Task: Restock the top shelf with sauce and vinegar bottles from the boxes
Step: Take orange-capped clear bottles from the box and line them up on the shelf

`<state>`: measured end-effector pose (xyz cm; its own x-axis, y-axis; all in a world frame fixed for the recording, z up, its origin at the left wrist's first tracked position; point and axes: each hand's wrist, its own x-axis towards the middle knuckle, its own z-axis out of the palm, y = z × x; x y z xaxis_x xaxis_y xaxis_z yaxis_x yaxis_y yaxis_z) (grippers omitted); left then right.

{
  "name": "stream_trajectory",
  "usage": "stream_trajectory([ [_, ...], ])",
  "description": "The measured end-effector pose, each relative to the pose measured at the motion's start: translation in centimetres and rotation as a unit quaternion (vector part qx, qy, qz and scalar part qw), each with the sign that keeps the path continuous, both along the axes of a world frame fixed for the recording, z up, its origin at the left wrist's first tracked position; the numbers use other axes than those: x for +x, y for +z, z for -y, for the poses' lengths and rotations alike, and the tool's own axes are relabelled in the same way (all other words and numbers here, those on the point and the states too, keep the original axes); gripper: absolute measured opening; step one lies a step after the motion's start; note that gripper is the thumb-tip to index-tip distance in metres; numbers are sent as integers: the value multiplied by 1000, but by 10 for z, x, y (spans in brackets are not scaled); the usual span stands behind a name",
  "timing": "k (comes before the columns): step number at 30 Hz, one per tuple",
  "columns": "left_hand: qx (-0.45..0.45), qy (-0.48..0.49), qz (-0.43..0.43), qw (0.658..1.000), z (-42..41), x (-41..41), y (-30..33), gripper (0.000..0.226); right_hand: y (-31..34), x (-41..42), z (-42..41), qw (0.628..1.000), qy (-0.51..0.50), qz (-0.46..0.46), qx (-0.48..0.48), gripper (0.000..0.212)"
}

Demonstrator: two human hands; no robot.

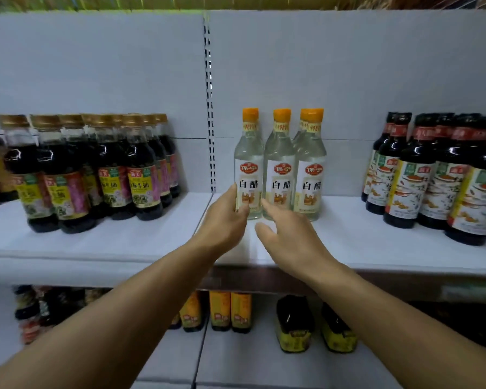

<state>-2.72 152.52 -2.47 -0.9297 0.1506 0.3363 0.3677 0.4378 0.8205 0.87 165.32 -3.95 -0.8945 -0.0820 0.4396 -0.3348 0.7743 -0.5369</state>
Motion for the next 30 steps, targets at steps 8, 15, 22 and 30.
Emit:
stream_trajectory([
  [8, -62, -31, -56, 996, 7, 53, -18, 48, -6, 59, 7, 1000, -14, -9, 5, 51],
  [15, -85, -82, -67, 991, 33, 94, -36, 50, -31, 95, 28, 999, -35, 15, -22, 46],
  [22, -113, -109, -74, 985, 75, 122, -74, 46, -73, 122, 66, 996, -62, 39, -59, 47],
  [30, -150, -142, 31, 978, 87, 137, -158, 55, -144, 160, 80, 984, -110, 120, -71, 46],
])
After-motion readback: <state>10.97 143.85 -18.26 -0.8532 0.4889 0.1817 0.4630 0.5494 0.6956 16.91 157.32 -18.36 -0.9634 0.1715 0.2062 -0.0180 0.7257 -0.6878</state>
